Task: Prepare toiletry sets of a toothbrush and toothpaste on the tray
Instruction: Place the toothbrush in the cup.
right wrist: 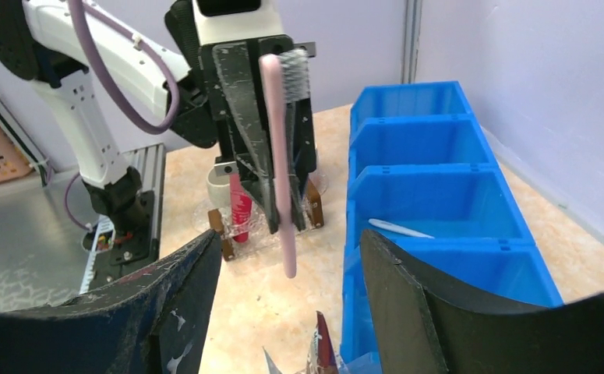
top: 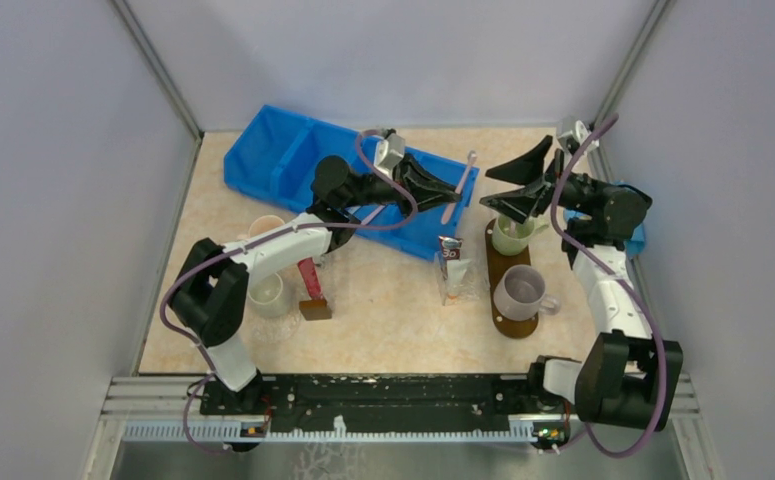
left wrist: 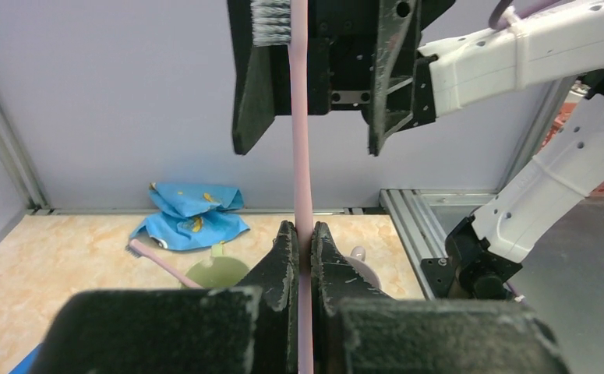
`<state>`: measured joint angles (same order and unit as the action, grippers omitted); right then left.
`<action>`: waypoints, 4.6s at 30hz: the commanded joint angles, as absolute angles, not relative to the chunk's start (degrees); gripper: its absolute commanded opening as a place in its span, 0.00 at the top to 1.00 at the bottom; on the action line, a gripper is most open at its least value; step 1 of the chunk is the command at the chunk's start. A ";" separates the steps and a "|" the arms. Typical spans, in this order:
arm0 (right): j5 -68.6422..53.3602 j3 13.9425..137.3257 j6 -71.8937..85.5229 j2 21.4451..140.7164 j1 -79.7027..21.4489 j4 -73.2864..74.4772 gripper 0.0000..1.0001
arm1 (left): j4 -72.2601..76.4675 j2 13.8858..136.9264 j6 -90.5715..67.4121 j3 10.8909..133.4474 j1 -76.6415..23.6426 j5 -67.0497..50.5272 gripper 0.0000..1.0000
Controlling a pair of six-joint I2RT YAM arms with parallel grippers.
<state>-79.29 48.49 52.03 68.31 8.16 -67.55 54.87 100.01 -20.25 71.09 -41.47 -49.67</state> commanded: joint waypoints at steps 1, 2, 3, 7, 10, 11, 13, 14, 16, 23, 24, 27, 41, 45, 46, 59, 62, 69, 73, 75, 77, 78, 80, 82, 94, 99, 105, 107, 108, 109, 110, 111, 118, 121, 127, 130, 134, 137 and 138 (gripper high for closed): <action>-75.15 51.72 50.93 68.70 7.84 -65.67 0.34 | 60.94 100.57 -24.47 71.23 -41.57 -52.12 1.00; -74.92 52.09 50.90 69.13 7.06 -65.61 0.34 | 61.59 100.80 -25.00 71.35 -41.56 -52.31 1.00; -74.89 52.69 50.92 69.64 6.16 -65.57 0.34 | 61.91 101.05 -25.37 71.51 -41.57 -52.56 1.00; -74.58 54.20 50.76 71.36 2.32 -65.48 0.38 | 62.01 101.47 -25.75 71.89 -41.57 -52.89 1.00; -74.07 54.81 50.68 72.32 0.99 -65.57 0.41 | 62.18 101.37 -25.98 71.85 -41.62 -53.10 1.00; -74.01 54.98 50.69 72.59 0.66 -65.57 0.42 | 62.21 101.45 -25.96 71.85 -41.65 -53.13 1.00; -73.96 55.50 50.69 73.01 0.03 -65.51 0.44 | 62.31 101.62 -26.06 71.98 -41.70 -53.11 1.00; -73.88 55.63 50.61 73.12 -0.26 -65.56 0.46 | 62.31 101.75 -26.22 72.14 -41.74 -53.21 1.00; -73.87 56.08 50.70 73.44 -1.00 -65.57 0.48 | 62.32 102.04 -26.48 72.47 -41.90 -53.33 1.00; -74.67 56.03 50.08 73.70 -2.63 -66.48 0.77 | 62.27 102.93 -26.76 73.24 -42.48 -53.53 1.00; -74.87 55.95 50.28 73.66 -2.66 -66.96 0.85 | 62.17 103.00 -26.66 73.35 -42.58 -53.53 1.00; -75.65 55.60 50.59 72.93 -2.68 -68.41 1.00 | 61.96 103.19 -26.56 73.56 -42.63 -53.33 0.95; -82.82 52.47 49.29 64.66 10.88 -58.99 1.00 | 60.16 85.46 -4.86 56.78 -40.78 -40.68 0.17; -86.49 51.24 48.50 63.04 15.62 -56.01 1.00 | 53.85 81.95 1.98 55.29 -40.69 -35.72 0.15; -87.30 50.79 48.51 62.58 16.90 -55.90 1.00 | 52.97 81.63 3.06 55.21 -40.63 -34.68 0.14; -91.44 39.40 52.21 56.34 32.99 -60.66 1.00 | 48.94 80.97 7.21 55.46 -40.61 -30.42 0.14; -92.92 37.60 54.82 56.14 35.79 -65.41 1.00 | 48.25 80.87 7.94 55.46 -40.61 -29.62 0.14; -94.70 31.62 73.04 59.56 39.35 -93.38 1.00 | 47.74 80.08 8.66 55.13 -40.60 -29.11 0.14; -94.67 29.66 71.23 60.45 39.37 -94.59 1.00 | 47.26 79.85 9.37 55.02 -40.60 -28.33 0.13; -94.72 27.55 71.06 60.80 39.38 -98.32 1.00 | 47.05 79.68 9.81 54.86 -40.54 -27.66 0.13; -94.69 25.53 68.21 60.16 39.44 -98.92 1.00 | 46.78 79.54 10.27 54.76 -40.52 -27.28 0.13; -94.70 24.84 67.05 59.88 39.43 -98.88 1.00 | 46.72 79.53 10.41 54.68 -40.52 -27.11 0.13; -94.75 24.01 65.24 59.78 39.45 -98.87 1.00 | 46.59 79.37 10.61 54.59 -40.52 -26.86 0.13; -94.68 22.75 62.87 60.16 39.39 -98.88 1.00 | 46.58 79.30 10.85 54.50 -40.52 -26.76 0.13; -94.73 18.73 56.13 62.90 40.14 -98.83 1.00 | 46.46 79.32 12.40 53.88 -40.35 -23.69 0.12; -94.73 17.53 54.42 63.93 40.09 -98.88 0.99 | 44.97 79.77 14.30 54.15 -39.67 -19.62 0.12; -94.74 16.21 53.13 65.14 40.09 -98.92 0.96 | 44.40 79.88 14.83 54.01 -38.65 -18.41 0.12; -94.72 16.09 53.06 65.39 40.12 -98.83 0.94 | 44.42 79.94 14.79 54.01 -38.35 -18.33 0.12; -94.72 16.02 52.98 65.47 40.12 -98.87 0.92 | 44.32 79.90 14.79 53.89 -38.20 -18.21 0.12; -94.74 16.00 53.00 65.49 40.09 -98.88 0.91 | 44.29 79.89 14.75 53.88 -38.04 -18.12 0.12; -94.73 15.90 52.88 65.48 40.10 -98.88 0.89 | 44.13 79.89 14.79 53.88 -37.90 -18.01 0.12; -94.69 15.91 52.86 65.52 40.11 -98.88 0.87 | 44.06 79.89 14.75 53.90 -37.74 -17.95 0.12; -94.73 15.91 52.69 65.00 40.15 -98.86 0.73 | 43.61 79.90 14.38 53.96 -36.79 -18.02 0.12; -94.75 15.97 52.83 64.65 40.11 -98.88 0.68 | 43.34 79.90 14.29 54.10 -36.52 -18.22 0.12; -94.69 18.02 55.50 62.06 40.11 -98.79 0.51 | 41.10 80.42 14.09 55.00 -35.75 -18.31 0.11; -94.57 20.88 59.09 61.41 40.02 -98.78 0.42 | 38.98 81.12 13.88 56.36 -35.31 -18.29 0.10; -93.89 25.69 64.47 62.60 38.04 -98.78 0.38 | 36.05 82.56 12.09 58.65 -34.13 -19.45 0.06; -93.17 29.99 67.79 64.28 34.69 -98.77 0.38 | 32.68 84.09 10.42 61.08 -32.90 -21.56 0.04; -92.80 32.38 68.96 65.00 33.32 -98.79 0.38 | 31.33 84.68 9.62 62.03 -32.53 -21.90 0.03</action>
<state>-89.89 25.15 63.05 63.13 37.19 -89.41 36.32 82.85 12.47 57.65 -33.98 -19.33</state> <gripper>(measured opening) 0.615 0.957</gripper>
